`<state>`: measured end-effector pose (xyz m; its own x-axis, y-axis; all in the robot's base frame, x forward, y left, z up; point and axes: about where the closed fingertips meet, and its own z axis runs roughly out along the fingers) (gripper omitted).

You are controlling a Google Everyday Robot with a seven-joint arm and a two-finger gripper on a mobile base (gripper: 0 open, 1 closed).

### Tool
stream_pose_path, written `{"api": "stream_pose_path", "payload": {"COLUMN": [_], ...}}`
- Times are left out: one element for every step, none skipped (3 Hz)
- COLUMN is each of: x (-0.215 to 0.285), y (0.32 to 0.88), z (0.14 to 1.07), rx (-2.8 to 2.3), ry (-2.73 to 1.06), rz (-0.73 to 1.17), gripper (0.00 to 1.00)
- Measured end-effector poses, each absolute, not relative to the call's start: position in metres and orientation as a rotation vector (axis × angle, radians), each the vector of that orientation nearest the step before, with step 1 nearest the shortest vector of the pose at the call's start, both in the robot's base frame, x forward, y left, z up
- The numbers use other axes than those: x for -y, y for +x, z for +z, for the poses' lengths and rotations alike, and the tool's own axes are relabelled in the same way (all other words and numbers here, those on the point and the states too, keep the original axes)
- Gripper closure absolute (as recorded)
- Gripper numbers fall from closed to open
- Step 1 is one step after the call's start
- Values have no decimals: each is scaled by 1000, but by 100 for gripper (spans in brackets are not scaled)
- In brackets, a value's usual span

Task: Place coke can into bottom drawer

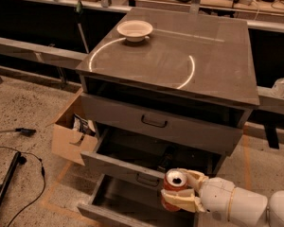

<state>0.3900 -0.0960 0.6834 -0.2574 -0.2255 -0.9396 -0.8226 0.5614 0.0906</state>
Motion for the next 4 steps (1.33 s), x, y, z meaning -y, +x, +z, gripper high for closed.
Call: {"api": "stream_pose_path", "payload": {"x": [91,81,74,68], "y": [389,396,412,423], "z": [680,664,645,624], "rx": [-1776,-1737,-1693,-1667], "ry": [-876,-906,-920,-919], "rz": [708,635,568,549], "gripper": [100,100,100,100]}}
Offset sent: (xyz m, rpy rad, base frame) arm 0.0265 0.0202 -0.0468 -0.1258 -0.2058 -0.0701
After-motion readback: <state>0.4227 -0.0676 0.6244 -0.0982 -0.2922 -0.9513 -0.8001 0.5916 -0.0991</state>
